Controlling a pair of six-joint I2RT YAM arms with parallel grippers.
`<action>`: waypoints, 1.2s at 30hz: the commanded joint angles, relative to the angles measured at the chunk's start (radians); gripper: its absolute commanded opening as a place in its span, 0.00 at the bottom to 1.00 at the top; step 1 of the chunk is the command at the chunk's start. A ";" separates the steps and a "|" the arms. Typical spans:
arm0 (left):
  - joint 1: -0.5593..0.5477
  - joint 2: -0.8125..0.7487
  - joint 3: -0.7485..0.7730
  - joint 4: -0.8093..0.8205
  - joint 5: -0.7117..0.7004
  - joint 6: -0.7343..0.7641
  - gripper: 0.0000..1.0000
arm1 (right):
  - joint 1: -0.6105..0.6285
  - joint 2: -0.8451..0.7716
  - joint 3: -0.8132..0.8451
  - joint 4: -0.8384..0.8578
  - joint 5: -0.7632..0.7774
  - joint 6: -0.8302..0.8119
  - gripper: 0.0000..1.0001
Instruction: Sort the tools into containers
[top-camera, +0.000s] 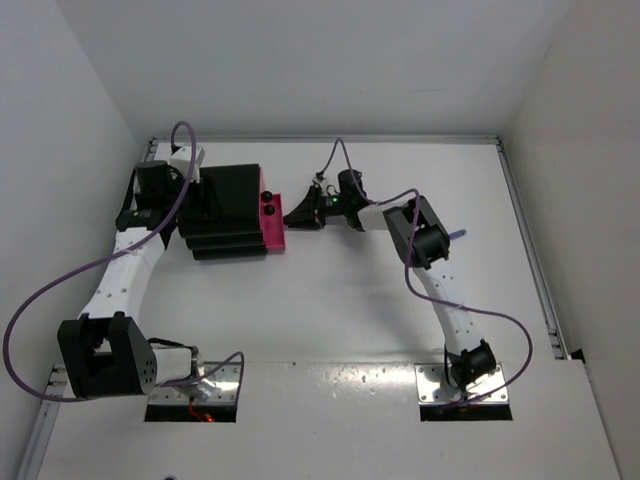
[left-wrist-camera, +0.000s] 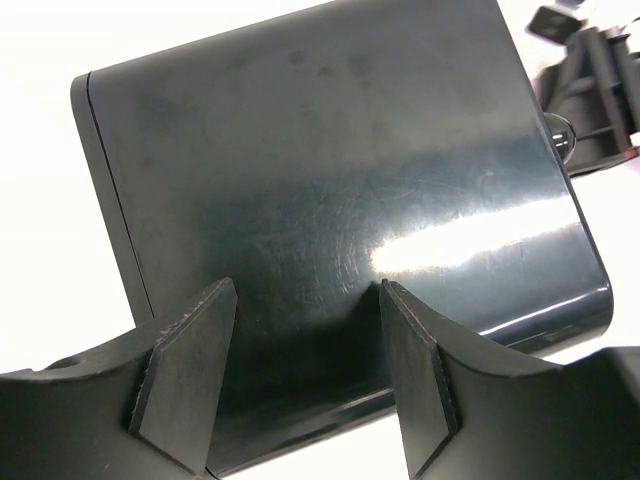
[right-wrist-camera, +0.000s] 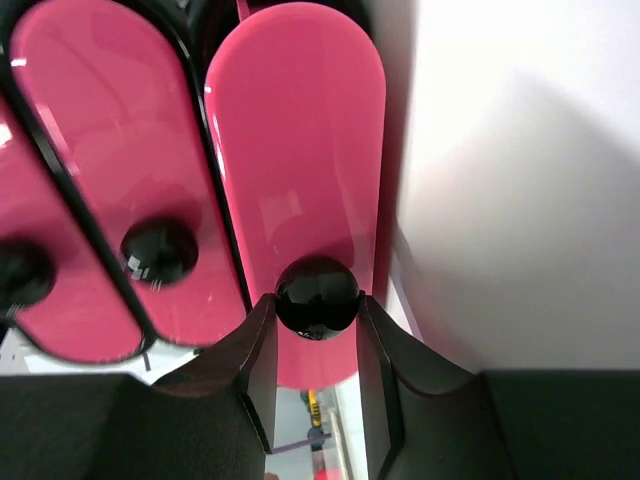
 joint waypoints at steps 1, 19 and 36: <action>-0.011 0.014 -0.033 -0.041 -0.013 -0.005 0.65 | -0.067 -0.099 -0.079 -0.026 0.006 -0.097 0.10; -0.011 0.023 -0.024 -0.041 -0.022 -0.005 0.65 | -0.188 -0.274 -0.344 -0.146 -0.025 -0.281 0.12; -0.020 -0.063 -0.055 -0.002 -0.051 0.013 0.87 | -0.366 -0.530 -0.324 -0.630 0.055 -0.726 0.50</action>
